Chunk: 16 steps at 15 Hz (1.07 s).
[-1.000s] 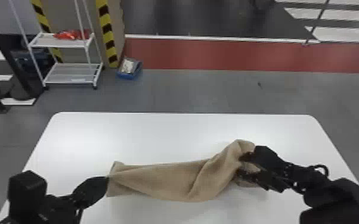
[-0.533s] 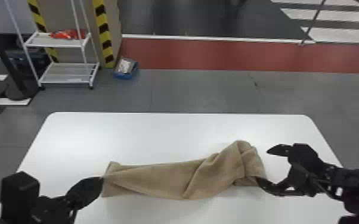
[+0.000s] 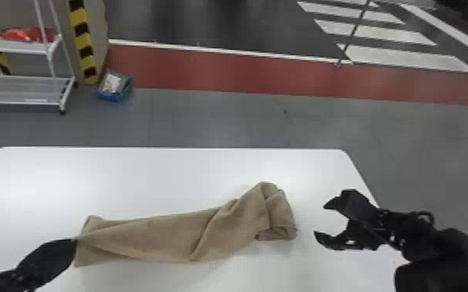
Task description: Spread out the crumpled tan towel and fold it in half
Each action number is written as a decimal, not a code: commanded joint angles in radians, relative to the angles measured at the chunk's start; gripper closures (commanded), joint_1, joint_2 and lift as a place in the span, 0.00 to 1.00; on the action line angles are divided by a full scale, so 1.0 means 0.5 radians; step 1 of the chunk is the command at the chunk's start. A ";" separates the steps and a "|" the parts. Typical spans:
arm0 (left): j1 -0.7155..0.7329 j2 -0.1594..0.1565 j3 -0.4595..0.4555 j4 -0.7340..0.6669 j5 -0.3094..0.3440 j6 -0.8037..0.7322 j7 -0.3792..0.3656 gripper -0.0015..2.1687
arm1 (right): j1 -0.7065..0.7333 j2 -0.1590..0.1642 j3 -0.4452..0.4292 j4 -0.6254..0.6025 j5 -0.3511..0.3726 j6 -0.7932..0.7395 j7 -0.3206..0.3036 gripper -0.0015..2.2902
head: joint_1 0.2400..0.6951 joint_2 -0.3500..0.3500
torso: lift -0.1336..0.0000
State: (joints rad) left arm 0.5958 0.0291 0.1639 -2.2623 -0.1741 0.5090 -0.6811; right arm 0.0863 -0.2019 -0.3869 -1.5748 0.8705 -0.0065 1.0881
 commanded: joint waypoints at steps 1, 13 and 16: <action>0.002 0.000 0.001 -0.001 0.002 -0.001 0.000 0.75 | -0.065 -0.004 0.010 0.100 0.032 -0.001 -0.019 0.18 | 1.00 0.14 | 1.00; -0.001 -0.003 0.001 -0.001 -0.002 -0.001 0.000 0.75 | -0.170 0.008 0.231 0.327 0.124 0.024 -0.157 0.30 | 1.00 0.20 | 1.00; 0.002 -0.003 0.001 -0.001 -0.002 -0.001 0.000 0.75 | -0.166 0.011 0.237 0.327 0.124 0.030 -0.133 0.31 | 1.00 0.21 | 1.00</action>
State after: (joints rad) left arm 0.5958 0.0276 0.1641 -2.2624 -0.1749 0.5088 -0.6810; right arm 0.0017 -0.1967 -0.2696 -1.4114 0.9320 0.0059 1.0150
